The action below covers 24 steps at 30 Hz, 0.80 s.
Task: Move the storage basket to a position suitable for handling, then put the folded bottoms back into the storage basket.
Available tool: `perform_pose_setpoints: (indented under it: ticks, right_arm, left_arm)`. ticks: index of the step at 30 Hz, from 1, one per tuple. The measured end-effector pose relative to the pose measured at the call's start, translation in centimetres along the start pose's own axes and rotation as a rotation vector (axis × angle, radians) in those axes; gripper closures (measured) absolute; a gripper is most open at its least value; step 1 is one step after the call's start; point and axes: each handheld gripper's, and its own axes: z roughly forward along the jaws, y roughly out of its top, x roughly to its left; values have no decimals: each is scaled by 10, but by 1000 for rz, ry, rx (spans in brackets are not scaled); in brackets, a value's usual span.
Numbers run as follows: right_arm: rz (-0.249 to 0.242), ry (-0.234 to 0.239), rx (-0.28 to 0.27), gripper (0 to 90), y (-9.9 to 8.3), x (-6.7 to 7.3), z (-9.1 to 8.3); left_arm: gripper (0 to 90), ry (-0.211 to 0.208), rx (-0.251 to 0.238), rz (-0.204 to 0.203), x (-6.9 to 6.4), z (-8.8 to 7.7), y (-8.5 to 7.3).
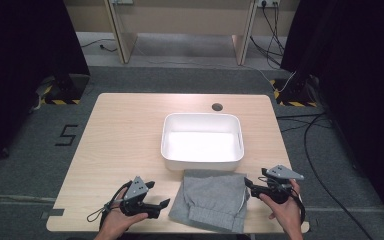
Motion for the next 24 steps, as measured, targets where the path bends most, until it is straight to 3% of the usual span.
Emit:
perform_pose_setpoints:
  ticks: [7, 14, 19, 24]
  right_arm:
    - [-11, 37, 5, 195, -6, 2, 2]
    - [3, 37, 7, 185, -13, 1, -3]
    - [-1, 18, 4, 184, -12, 1, -8]
    - [-7, 26, 14, 184, -10, 0, 0]
  left_arm:
    - [166, -32, 44, -3, -10, 11, -13]
    - [163, -47, 64, 17, -20, 17, -18]
    - [159, -42, 60, 29, -23, 15, -20]
    - [156, -31, 68, 31, -24, 14, -23]
